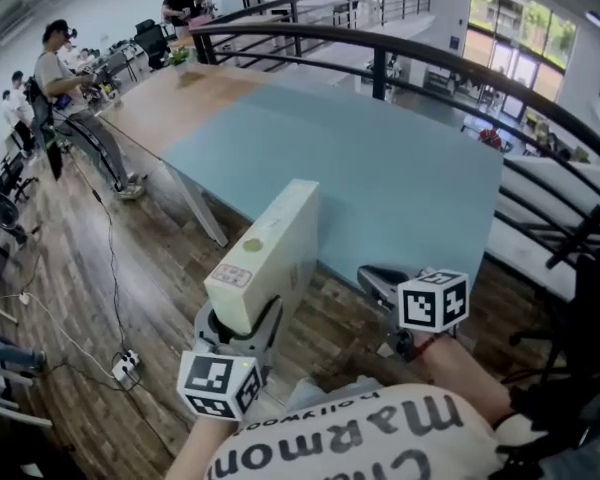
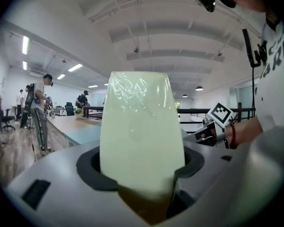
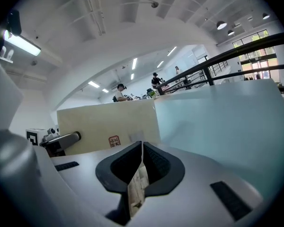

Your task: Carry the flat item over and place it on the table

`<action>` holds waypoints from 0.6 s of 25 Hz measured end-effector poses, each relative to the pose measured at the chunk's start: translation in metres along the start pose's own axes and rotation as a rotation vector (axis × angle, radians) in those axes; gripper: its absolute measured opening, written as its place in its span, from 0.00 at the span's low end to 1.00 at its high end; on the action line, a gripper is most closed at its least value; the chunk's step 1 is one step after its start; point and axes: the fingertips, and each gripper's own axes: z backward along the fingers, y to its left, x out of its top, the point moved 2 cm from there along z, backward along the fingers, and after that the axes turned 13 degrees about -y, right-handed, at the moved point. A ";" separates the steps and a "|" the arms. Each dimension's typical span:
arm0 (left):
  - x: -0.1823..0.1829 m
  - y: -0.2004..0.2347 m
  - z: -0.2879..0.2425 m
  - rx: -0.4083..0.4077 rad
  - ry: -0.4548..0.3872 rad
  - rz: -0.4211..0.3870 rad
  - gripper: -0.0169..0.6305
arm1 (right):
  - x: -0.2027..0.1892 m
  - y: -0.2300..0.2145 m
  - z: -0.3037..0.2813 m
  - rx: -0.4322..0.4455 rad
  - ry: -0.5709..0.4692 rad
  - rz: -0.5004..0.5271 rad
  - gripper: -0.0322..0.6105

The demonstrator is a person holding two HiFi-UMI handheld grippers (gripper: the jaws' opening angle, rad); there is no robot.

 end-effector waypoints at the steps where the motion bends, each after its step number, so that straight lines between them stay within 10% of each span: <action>1: 0.000 0.001 -0.002 0.006 -0.001 -0.008 0.48 | 0.000 -0.003 -0.005 0.008 0.005 -0.010 0.11; 15: 0.023 0.062 -0.021 0.035 -0.065 0.020 0.48 | -0.006 0.006 -0.078 0.053 0.047 -0.058 0.11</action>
